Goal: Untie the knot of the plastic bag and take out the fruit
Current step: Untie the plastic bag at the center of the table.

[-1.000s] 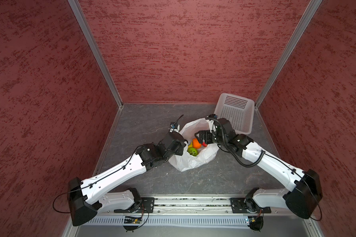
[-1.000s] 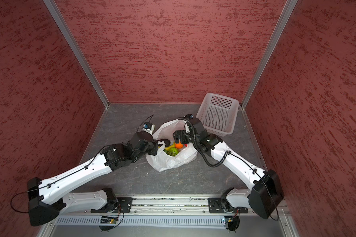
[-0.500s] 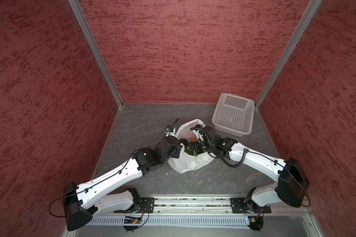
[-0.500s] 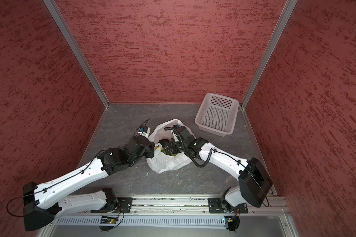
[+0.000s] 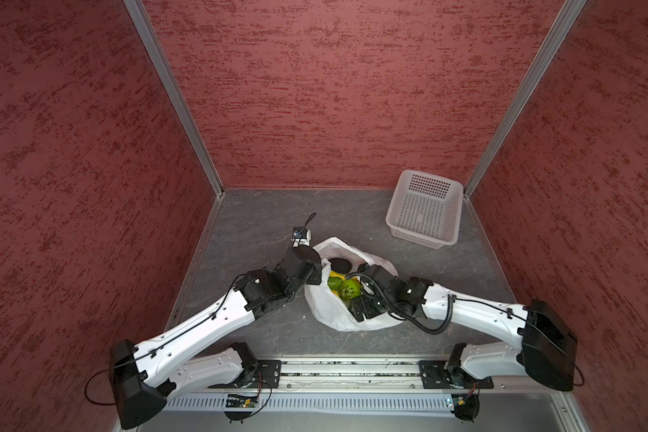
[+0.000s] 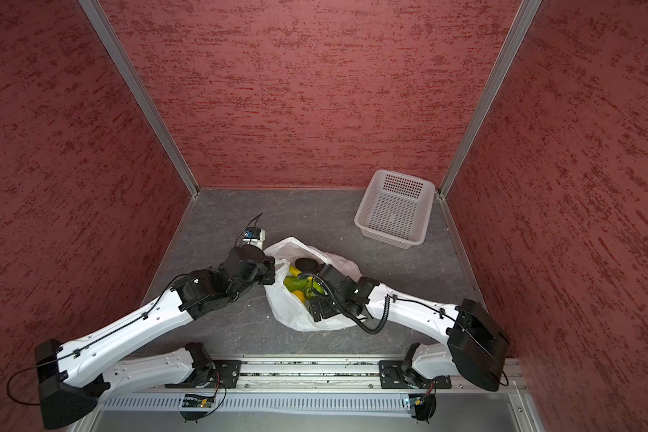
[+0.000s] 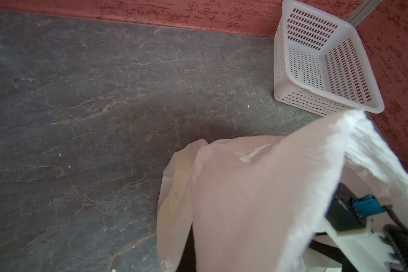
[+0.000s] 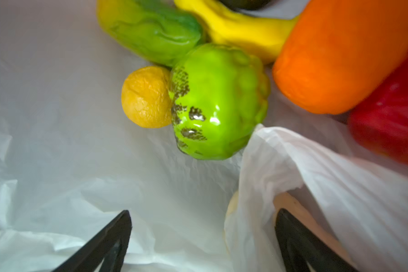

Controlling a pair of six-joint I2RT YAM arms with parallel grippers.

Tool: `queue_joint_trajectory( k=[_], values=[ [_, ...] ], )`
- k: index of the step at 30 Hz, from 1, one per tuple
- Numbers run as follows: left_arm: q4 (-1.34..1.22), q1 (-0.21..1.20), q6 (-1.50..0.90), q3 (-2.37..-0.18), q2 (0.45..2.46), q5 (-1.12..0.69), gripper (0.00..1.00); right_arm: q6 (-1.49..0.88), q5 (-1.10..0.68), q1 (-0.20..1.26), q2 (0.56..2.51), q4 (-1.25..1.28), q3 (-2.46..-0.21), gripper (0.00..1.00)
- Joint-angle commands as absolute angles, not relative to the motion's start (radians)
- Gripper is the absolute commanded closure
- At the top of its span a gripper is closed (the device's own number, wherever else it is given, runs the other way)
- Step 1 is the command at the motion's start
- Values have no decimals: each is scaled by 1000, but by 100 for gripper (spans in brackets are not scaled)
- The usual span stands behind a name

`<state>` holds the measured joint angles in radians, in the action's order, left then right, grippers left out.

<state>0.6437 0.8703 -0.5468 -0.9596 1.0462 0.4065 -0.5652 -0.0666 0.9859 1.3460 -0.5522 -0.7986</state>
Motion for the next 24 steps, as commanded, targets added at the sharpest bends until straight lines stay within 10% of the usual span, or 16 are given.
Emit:
queue_joint_trajectory(
  k=[1, 15, 24],
  values=[
    [691, 873, -607, -944, 1049, 384, 100, -672, -50, 1033, 1362, -639, -744, 3],
    [635, 1069, -738, -850, 1075, 427, 100, -668, -103, 1028, 1379, -725, -1029, 2],
    [626, 1163, -817, -822, 1080, 599, 100, -602, 191, 859, 1392, -694, -998, 2]
  ],
)
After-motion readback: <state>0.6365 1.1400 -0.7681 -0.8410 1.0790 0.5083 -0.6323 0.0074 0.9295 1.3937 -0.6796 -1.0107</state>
